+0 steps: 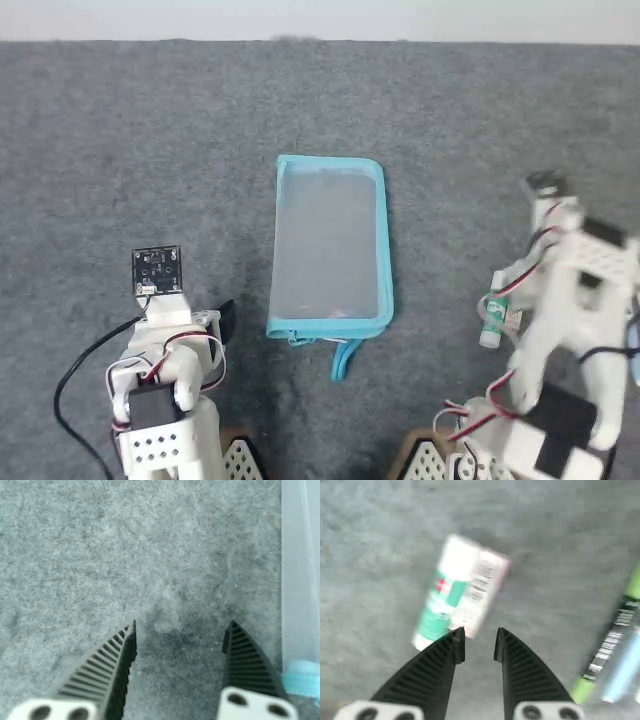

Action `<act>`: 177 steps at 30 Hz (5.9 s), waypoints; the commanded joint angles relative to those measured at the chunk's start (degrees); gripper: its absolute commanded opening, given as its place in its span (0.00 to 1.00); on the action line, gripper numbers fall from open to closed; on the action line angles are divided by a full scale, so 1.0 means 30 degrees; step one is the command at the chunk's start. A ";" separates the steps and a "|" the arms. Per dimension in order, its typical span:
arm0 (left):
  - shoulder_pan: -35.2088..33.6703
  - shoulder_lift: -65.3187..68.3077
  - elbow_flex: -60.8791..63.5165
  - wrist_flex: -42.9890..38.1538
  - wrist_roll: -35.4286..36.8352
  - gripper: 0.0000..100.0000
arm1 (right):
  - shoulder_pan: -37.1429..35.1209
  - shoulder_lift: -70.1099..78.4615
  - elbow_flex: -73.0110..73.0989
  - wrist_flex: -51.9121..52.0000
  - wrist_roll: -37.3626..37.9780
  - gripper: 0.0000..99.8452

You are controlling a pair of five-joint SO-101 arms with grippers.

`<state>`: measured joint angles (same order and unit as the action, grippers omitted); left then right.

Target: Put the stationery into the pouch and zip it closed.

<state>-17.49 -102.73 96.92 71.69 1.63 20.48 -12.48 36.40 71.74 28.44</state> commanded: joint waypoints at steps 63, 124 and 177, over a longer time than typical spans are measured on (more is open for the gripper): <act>-0.0117 -0.0352 -0.0103 0.0117 0.0234 0.27 | 0.6344 0.6462 -0.6945 -0.0952 0.4190 0.13; -0.0117 -0.0352 -0.0103 0.0117 0.0234 0.27 | 0.4498 0.4205 -0.4835 -0.2740 0.1670 0.01; -0.0088 -0.0352 -0.0103 0.0117 0.0234 0.27 | -1.6366 -0.2652 0.4425 -0.6198 -0.1700 0.17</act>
<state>-17.49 -102.73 96.92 71.69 1.63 -34.64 -25.14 53.27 57.67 23.87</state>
